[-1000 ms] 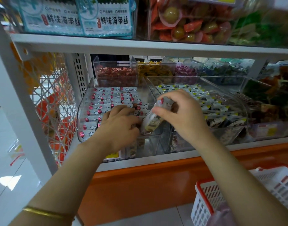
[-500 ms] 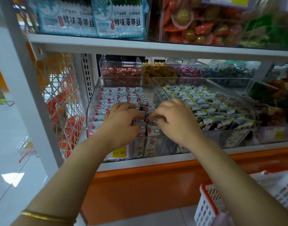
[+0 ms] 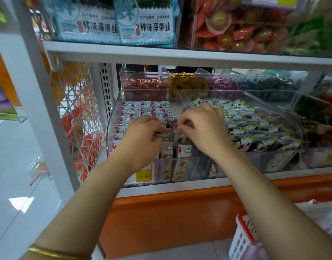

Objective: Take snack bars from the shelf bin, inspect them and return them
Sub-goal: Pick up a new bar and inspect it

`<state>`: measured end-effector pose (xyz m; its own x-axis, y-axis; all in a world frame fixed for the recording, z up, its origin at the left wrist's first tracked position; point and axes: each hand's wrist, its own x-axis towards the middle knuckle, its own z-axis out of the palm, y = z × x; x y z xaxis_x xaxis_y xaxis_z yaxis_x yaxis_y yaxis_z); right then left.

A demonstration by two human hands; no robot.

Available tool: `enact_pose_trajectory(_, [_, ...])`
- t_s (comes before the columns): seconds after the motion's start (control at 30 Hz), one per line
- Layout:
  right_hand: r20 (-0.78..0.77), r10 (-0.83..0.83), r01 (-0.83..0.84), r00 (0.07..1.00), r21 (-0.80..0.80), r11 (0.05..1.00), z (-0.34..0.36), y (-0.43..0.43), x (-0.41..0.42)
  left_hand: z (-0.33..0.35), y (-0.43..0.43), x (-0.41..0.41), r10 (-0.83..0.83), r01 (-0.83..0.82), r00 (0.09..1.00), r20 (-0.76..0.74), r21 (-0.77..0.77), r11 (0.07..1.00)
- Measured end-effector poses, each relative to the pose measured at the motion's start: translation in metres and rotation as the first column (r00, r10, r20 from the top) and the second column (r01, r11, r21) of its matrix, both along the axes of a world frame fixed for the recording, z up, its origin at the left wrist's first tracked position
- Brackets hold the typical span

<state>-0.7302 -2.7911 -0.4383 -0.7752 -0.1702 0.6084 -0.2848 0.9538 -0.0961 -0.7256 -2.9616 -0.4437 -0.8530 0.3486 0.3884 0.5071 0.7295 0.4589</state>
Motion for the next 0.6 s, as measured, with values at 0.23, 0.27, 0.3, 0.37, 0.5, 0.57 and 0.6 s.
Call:
enact_pose_trajectory(0.23, [-0.199, 0.049, -0.165, 0.979, -0.624, 0.764, 0.012, 0.016, 0.019, 0.004, 0.002, 0.002, 0.023, -0.020, 1.000, -0.013, 0.195, 0.981])
enact_pose_trajectory(0.27, [-0.197, 0.051, -0.176, 0.979, -0.696, 0.696, 0.010, 0.018, 0.022, 0.003, 0.004, 0.003, 0.009, -0.011, 1.000, 0.007, 0.219, 0.976])
enact_pose_trajectory(0.3, [-0.185, 0.056, -0.179, 0.981, -0.758, 0.627, 0.008, 0.019, 0.024, 0.003, 0.005, 0.004, -0.006, -0.001, 1.000, 0.028, 0.240, 0.971])
enact_pose_trajectory(0.37, [-0.140, 0.083, -0.162, 0.987, -0.856, 0.491, 0.006, 0.019, 0.027, 0.003, 0.007, 0.006, -0.046, 0.023, 0.997, 0.068, 0.302, 0.953])
enact_pose_trajectory(0.5, [-0.098, 0.214, -0.150, 0.972, -0.958, 0.244, 0.002, 0.016, 0.031, 0.004, 0.006, 0.008, -0.114, 0.001, 0.976, 0.187, 0.517, 0.856])
enact_pose_trajectory(0.57, [-0.101, 0.269, -0.140, 0.958, -0.982, 0.128, 0.001, 0.016, 0.033, 0.004, 0.004, 0.008, -0.154, -0.044, 0.953, 0.262, 0.621, 0.782])
enact_pose_trajectory(0.6, [-0.102, 0.298, -0.126, 0.949, -0.990, 0.063, 0.001, 0.017, 0.034, 0.004, 0.004, 0.008, -0.171, -0.070, 0.941, 0.292, 0.663, 0.745])
